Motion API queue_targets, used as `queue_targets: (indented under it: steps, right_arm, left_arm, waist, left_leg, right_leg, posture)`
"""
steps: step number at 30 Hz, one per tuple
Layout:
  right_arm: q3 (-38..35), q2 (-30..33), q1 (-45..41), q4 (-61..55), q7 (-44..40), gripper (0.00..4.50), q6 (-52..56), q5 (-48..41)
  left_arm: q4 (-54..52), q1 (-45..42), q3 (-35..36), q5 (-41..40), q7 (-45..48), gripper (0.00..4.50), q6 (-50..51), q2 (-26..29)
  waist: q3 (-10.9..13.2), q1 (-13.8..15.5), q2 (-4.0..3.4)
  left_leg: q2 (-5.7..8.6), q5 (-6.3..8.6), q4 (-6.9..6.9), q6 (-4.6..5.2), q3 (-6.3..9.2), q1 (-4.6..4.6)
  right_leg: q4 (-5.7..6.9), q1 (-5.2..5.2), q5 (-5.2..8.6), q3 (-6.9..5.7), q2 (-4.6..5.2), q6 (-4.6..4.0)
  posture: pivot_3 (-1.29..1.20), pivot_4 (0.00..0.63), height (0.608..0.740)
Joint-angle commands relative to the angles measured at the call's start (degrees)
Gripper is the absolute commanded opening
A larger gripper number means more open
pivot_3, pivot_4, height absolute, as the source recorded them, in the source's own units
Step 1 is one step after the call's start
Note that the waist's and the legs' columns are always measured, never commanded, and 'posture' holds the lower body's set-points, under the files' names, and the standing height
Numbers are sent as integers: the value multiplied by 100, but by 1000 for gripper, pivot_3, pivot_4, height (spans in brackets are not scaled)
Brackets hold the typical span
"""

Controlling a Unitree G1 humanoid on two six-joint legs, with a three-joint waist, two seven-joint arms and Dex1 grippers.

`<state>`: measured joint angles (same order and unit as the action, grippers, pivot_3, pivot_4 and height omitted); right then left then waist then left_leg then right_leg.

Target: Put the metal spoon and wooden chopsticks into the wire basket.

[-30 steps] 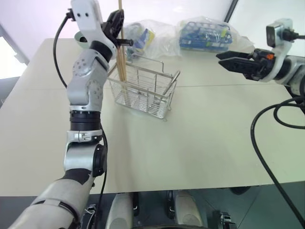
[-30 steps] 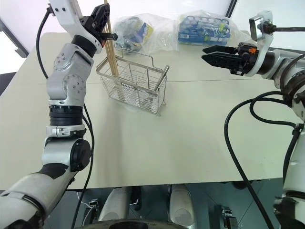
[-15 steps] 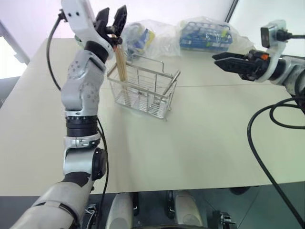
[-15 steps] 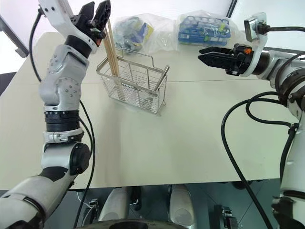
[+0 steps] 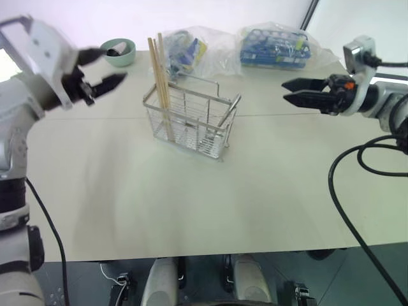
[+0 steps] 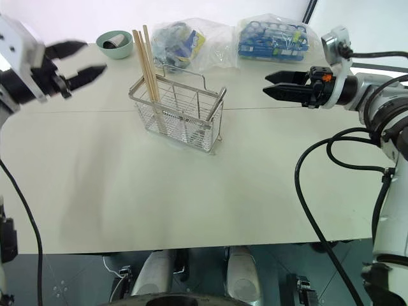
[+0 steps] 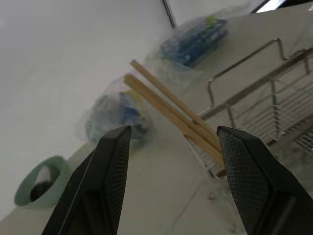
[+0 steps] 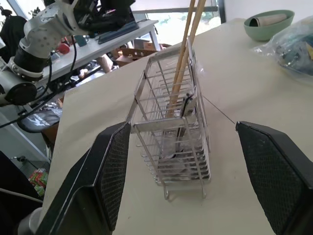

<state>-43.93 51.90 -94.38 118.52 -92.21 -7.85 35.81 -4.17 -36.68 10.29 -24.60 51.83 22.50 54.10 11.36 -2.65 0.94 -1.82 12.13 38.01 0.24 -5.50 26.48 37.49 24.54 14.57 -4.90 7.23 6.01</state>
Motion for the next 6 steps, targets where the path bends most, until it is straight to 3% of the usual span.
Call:
queue_targets:
  steps: [1, 6]
  right_arm:
    - [-188, -25, 1, 148, -29, 3540, -276, 3]
    - [-367, -246, 187, 148, -29, 3540, -582, 9]
  left_arm:
    - [-472, 334, 137, -81, 264, 2921, 41, 179]
    - [-516, 251, 262, -203, 38, 2921, 304, 91]
  waist:
    - [1, -19, -3]
    - [1, -45, -3]
  left_leg:
    - [0, 0, -1, 0, 0, -1]
    - [-4, -4, -1, -2, 3, -4]
  right_leg:
    - [1, 0, 0, 1, 0, 0]
    - [8, -1, 0, 0, -8, -1]
  posture:
    - [0, 150, 707]
    - [0, 150, 707]
